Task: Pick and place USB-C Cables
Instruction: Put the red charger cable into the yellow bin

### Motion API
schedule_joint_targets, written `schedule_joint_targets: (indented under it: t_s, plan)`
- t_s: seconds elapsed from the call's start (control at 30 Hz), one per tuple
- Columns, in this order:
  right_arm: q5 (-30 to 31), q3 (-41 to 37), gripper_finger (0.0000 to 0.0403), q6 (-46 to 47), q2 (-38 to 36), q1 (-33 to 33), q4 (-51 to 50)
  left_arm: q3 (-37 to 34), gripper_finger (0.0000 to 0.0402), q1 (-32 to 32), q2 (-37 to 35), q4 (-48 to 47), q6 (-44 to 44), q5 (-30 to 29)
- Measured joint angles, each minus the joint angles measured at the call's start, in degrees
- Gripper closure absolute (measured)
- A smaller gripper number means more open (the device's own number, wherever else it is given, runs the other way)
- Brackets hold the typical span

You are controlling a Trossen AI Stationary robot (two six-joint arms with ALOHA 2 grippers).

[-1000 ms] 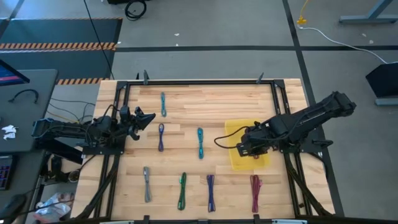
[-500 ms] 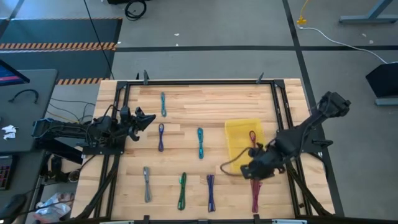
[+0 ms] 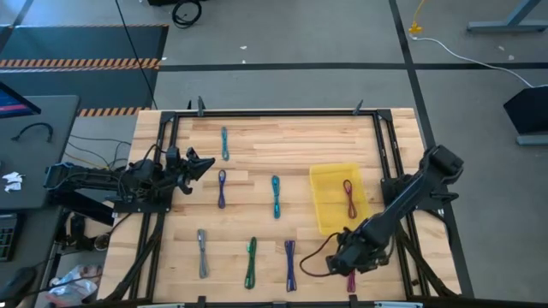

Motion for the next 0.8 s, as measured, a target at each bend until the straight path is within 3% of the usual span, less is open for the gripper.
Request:
schedule_joint_targets:
  t_s: [0.23, 0.53, 0.67, 0.8]
  plan:
    - [-1.79, -0.02, 0.0176, -0.46, 7.38, 0.77, 5.22, 0.01, 0.0381, 0.00, 0.01, 0.01, -0.04, 0.00]
    - [-1.78, -0.09, 0.0189, 0.95, 10.69, 2.35, 6.21, -0.01, 0.0381, -0.01, 0.00, 0.13, -0.09, 0.00]
    - [-1.88, -0.07, 0.0243, 2.56, 11.68, 2.60, 7.94, 0.00, 0.0381, -0.01, -0.02, 1.00, -0.09, -0.02]
    - [-1.42, 0.00, 0.0341, 2.73, 11.87, 2.68, 9.98, 0.01, 0.0381, 0.00, -0.02, 1.63, 0.00, 0.00]
